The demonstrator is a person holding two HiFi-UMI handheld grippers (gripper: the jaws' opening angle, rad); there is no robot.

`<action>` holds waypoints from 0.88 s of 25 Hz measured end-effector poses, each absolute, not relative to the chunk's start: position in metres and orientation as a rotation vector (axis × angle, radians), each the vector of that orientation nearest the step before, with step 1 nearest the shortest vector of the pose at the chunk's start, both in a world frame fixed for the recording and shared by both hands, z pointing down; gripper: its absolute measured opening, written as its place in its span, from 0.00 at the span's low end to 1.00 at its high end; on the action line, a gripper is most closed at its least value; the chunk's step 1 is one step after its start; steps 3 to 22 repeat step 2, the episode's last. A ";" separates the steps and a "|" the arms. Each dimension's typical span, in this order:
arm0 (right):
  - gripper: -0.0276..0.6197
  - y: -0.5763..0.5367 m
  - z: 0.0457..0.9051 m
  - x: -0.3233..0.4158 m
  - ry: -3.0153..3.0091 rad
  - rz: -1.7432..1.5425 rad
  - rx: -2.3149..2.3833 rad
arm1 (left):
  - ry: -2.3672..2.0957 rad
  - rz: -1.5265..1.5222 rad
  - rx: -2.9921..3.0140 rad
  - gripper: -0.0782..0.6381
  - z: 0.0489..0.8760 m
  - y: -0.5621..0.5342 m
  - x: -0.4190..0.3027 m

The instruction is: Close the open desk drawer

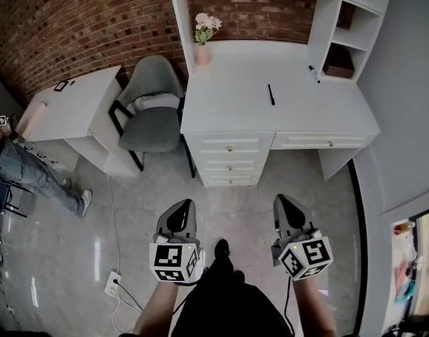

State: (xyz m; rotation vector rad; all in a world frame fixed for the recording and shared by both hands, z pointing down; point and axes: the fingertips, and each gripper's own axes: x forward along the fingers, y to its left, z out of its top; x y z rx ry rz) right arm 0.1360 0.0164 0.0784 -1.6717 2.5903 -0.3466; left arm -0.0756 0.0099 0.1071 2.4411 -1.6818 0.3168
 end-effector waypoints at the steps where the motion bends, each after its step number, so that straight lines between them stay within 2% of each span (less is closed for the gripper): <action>1: 0.05 0.020 0.078 0.134 2.589 -0.346 -1.663 | -1.692 0.320 2.442 0.12 0.106 0.014 -0.077; 22: 0.05 0.024 0.078 0.133 2.588 -0.346 -1.653 | -1.703 0.323 2.442 0.12 0.104 0.019 -0.079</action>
